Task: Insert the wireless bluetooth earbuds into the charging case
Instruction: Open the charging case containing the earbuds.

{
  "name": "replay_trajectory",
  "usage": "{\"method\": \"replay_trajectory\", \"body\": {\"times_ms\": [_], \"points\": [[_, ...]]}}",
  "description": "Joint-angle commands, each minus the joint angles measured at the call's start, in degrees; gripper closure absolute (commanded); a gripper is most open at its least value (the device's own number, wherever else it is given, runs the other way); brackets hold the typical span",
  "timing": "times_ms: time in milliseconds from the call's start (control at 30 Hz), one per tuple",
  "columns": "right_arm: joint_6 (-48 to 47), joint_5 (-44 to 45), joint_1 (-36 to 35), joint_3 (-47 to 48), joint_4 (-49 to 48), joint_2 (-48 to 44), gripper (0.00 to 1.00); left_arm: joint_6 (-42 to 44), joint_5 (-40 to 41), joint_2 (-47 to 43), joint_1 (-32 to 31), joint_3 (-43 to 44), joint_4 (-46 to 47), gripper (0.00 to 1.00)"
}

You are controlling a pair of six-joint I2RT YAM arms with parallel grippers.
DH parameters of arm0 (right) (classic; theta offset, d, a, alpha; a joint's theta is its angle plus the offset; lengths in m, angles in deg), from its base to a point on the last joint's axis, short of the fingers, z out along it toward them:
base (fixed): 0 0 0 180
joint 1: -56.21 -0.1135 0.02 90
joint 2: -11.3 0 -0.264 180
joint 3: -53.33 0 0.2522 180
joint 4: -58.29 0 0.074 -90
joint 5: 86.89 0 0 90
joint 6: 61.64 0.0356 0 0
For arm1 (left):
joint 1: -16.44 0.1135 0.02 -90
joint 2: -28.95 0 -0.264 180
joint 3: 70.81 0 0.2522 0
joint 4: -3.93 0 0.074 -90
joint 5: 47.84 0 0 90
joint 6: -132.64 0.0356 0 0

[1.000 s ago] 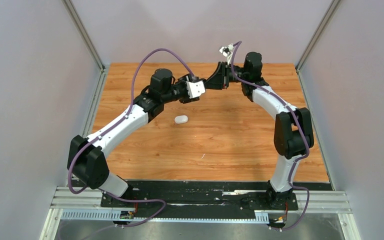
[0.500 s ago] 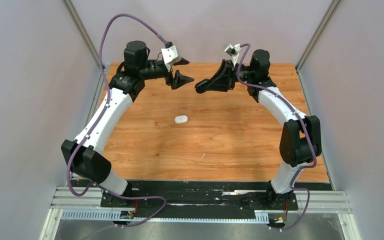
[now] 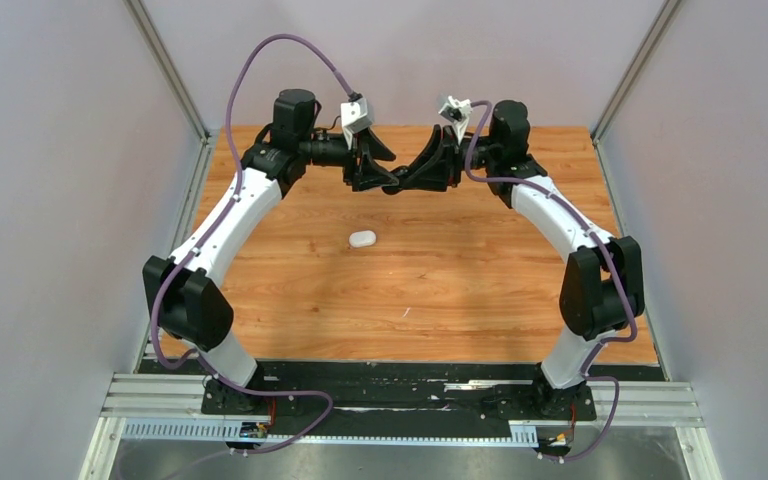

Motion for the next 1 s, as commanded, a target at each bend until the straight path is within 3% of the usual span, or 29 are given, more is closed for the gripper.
{"method": "replay_trajectory", "body": {"times_ms": [0,267,700,967], "points": [[-10.7,-0.6,-0.9,2.2,5.8,-2.7,1.00,-3.6,1.5,-1.1,0.0,1.7,3.0,0.34],[-17.6,-0.2,-1.0,1.4,8.8,-4.3,1.00,-4.1,2.1,-0.4,0.5,2.9,2.6,0.34],[-15.4,0.6,-1.2,1.2,8.7,-4.7,1.00,5.0,3.9,-2.4,0.5,2.6,-1.1,0.33],[-17.1,0.5,-1.5,0.4,9.1,-5.6,1.00,6.5,12.5,-4.6,0.6,0.6,5.0,0.34]]}}
